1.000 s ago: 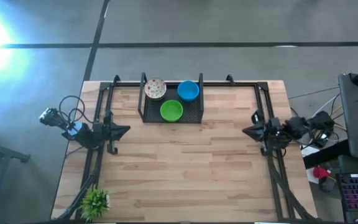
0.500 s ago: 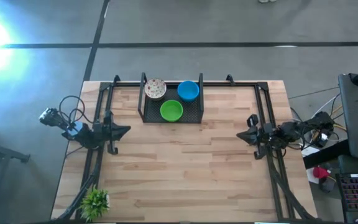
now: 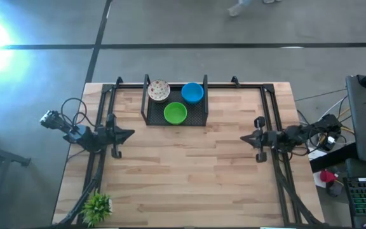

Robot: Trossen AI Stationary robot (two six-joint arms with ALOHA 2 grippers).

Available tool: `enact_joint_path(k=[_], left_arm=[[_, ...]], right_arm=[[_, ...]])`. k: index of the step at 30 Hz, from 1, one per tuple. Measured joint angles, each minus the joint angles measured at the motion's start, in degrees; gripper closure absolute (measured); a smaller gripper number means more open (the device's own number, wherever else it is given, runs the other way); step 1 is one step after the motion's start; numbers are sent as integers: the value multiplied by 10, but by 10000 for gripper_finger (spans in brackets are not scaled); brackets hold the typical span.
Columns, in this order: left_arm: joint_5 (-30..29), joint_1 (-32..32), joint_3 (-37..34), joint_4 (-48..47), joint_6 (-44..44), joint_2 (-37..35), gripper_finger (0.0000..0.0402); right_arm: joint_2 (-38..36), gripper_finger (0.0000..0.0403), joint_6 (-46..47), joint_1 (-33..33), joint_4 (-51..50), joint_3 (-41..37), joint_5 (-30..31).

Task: Pick & Place Mini bowls
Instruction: Return to Home Position

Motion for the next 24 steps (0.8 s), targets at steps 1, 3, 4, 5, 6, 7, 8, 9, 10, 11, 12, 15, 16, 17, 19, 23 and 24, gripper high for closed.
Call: enact_joint_path(k=[1,3,4,5,6,7,8,9,10,11,12,15,16,17,19,23,24], left_arm=[[0,0,0,1,0,0,401],[0,0,0,0,0,0,401],[0,0,0,0,0,0,401],[0,0,0,0,0,0,401],[0,0,0,0,0,0,401],[0,0,0,0,0,0,401],[0,0,0,0,0,0,401],[0,0,0,0,0,0,401],[0,0,0,0,0,0,401],[0,0,0,0,0,0,401],[0,0,0,0,0,0,401],[0,0,0,0,0,0,401],[0,0,0,0,0,0,401],[0,0,0,0,0,0,401],[0,0,0,0,0,0,401],[0,0,0,0,0,0,401],[0,0,0,0,0,0,401]], right_arm=[[0,394,-8,0,-2,0,0],[0,394,-17,0,-5,0,0],[0,394,-18,0,-6,0,0],[0,394,-19,0,-5,0,0],[0,394,-19,0,-6,0,0],[0,394,-18,0,-6,0,0],[0,394,-15,0,-6,0,0],[0,394,-11,0,-6,0,0],[0,394,-5,0,-6,0,0],[0,394,-1,0,-5,0,0],[1,394,3,0,-5,0,0],[1,394,5,0,-5,0,0],[1,394,2,0,-5,0,-1],[1,394,0,0,-5,0,-1],[1,394,1,0,-5,0,-1],[1,394,2,0,-5,0,-1],[1,394,0,0,-5,0,-1]])
